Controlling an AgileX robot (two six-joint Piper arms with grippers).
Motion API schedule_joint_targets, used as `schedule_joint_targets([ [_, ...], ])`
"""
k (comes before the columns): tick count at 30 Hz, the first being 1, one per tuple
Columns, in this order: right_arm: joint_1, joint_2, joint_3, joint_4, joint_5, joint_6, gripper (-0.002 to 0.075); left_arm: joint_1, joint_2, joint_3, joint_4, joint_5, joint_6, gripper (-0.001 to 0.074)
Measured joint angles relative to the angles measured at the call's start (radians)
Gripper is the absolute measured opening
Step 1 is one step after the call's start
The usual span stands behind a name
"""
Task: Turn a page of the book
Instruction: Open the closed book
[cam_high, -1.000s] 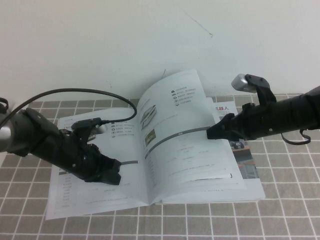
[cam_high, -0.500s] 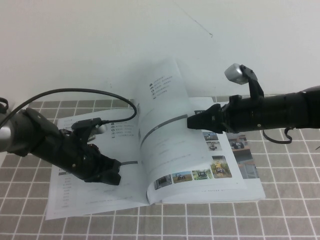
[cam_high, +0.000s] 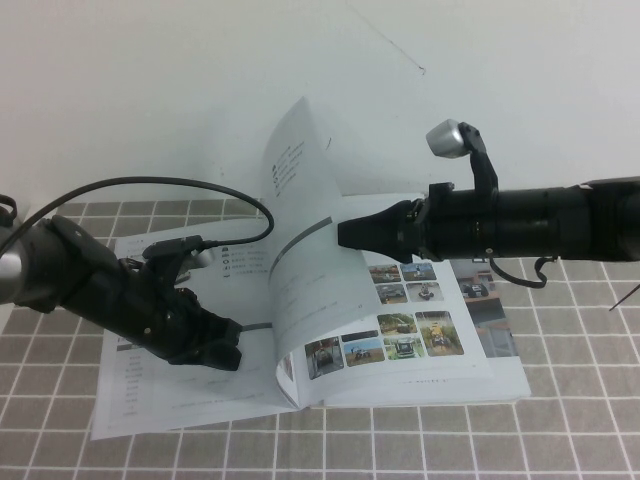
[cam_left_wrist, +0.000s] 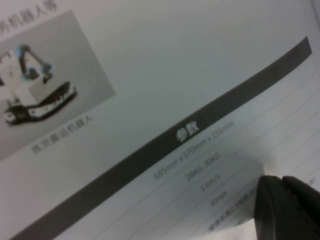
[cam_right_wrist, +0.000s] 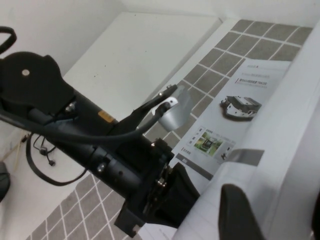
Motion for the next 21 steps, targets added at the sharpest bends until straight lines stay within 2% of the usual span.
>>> schedule_joint_targets([
  [8,0.002,0.000,0.000,0.000,-0.014,-0.005,0.0319,0.000,0.000,0.000,0.000,0.008,0.000,-0.0004],
  [14,0.002,0.000,0.000,0.002,-0.012,0.018,0.0412,0.000,0.000,0.000,-0.015,0.022,0.000,-0.0004],
  [21,0.002,0.000,0.000,0.002,0.098,-0.016,0.0434,0.000,0.010,-0.067,-0.016,0.118,0.002,-0.0004],
])
